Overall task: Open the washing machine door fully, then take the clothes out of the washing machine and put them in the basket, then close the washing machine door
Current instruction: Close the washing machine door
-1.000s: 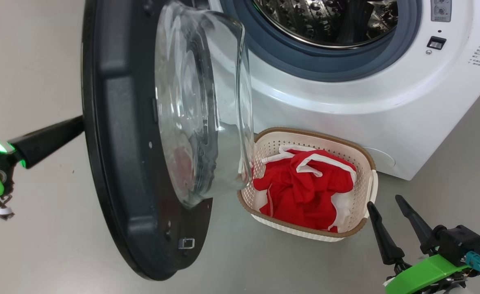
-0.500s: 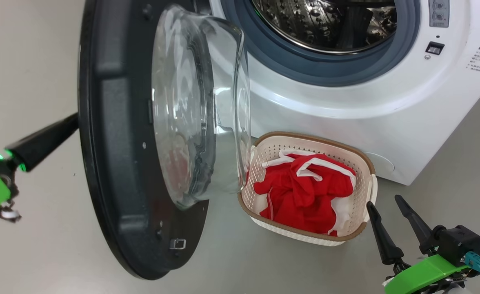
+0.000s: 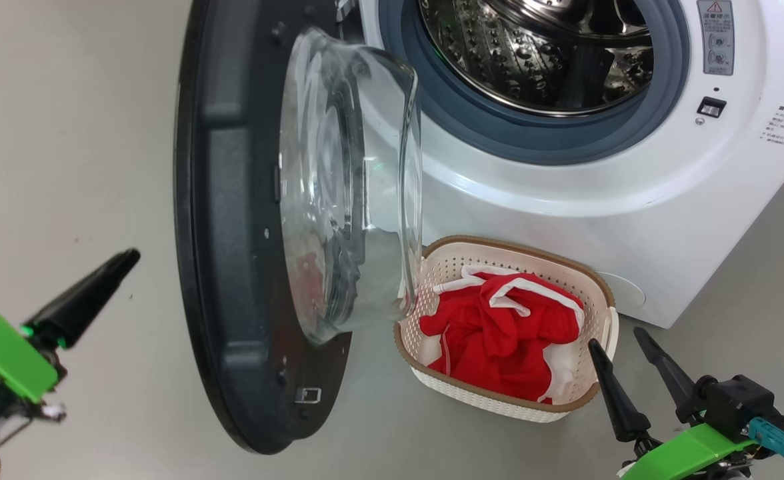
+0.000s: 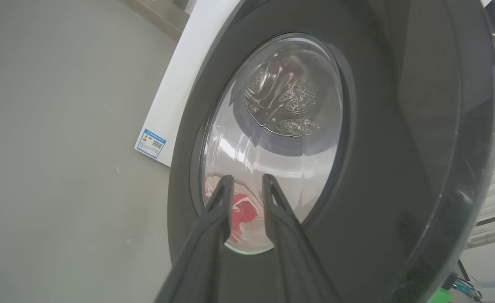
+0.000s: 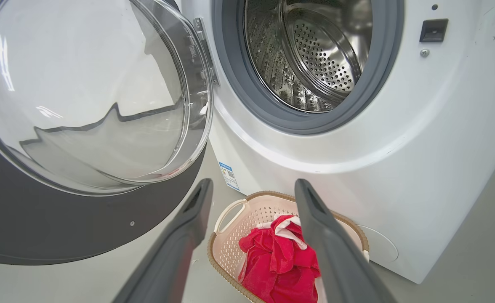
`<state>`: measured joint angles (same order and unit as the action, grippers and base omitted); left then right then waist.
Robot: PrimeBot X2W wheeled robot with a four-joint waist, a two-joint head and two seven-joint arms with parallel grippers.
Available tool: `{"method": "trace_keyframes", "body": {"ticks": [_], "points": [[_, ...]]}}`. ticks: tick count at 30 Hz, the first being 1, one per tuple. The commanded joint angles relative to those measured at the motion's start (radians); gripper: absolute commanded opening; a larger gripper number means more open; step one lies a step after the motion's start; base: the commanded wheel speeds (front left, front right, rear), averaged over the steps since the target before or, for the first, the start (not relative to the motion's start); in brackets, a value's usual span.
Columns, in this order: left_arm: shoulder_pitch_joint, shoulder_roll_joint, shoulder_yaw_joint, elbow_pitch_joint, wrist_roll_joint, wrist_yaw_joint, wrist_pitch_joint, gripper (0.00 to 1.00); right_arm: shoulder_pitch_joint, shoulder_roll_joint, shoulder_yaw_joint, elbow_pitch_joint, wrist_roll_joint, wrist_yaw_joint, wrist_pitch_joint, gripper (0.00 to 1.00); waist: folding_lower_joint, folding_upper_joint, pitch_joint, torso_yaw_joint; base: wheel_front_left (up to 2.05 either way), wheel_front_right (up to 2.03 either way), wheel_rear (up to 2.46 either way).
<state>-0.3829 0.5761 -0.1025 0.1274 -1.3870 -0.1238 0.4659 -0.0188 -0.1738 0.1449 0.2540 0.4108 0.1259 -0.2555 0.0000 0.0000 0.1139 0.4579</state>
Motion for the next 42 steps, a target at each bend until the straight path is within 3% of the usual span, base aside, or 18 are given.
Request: {"method": "trace_keyframes", "body": {"ticks": [1,3,5,7,17,29,34,42], "points": [[-0.007,0.06,0.039,-0.008,0.017,-0.007,-0.029,0.38,0.0,-0.01,0.023,-0.024,-0.011,0.005,-0.006,1.0,0.0,0.0,-0.004,0.001,0.0,0.0,0.0],[0.022,0.073,0.015,0.013,0.05,-0.007,-0.076,0.45,0.0,-0.012,0.025,-0.025,-0.01,0.005,-0.006,1.0,0.0,0.0,-0.006,0.002,0.0,0.0,0.0],[0.045,0.064,-0.004,0.028,0.045,-0.007,-0.12,0.89,-0.001,-0.013,0.027,-0.025,-0.009,0.005,-0.006,1.0,0.0,0.0,-0.007,0.002,0.0,0.0,0.0],[0.068,0.059,-0.021,0.041,0.042,-0.007,-0.161,1.0,0.0,-0.015,0.028,-0.026,-0.009,0.005,-0.006,1.0,0.0,0.0,-0.008,0.003,0.0,0.0,0.0],[0.144,0.042,-0.133,0.125,0.092,-0.007,-0.385,1.0,-0.001,-0.016,0.037,-0.024,-0.009,0.005,-0.006,1.0,0.0,0.0,-0.01,0.009,0.0,0.0,0.0],[0.178,-0.042,-0.217,0.278,0.196,-0.007,-0.707,1.0,-0.023,-0.022,0.052,-0.023,-0.006,0.005,-0.006,1.0,0.0,0.0,-0.007,0.003,0.0,0.0,0.0],[0.175,-0.096,-0.146,0.322,0.292,-0.007,-0.726,1.0,-0.025,-0.023,0.052,-0.024,-0.005,0.005,-0.006,1.0,0.0,0.0,-0.007,0.004,0.0,0.0,0.0],[0.245,-0.261,0.076,0.253,0.719,-0.007,-0.727,1.0,-0.031,-0.021,0.054,-0.026,-0.004,0.005,-0.006,1.0,0.0,0.0,-0.008,-0.002,0.0,0.0,0.0]]}}
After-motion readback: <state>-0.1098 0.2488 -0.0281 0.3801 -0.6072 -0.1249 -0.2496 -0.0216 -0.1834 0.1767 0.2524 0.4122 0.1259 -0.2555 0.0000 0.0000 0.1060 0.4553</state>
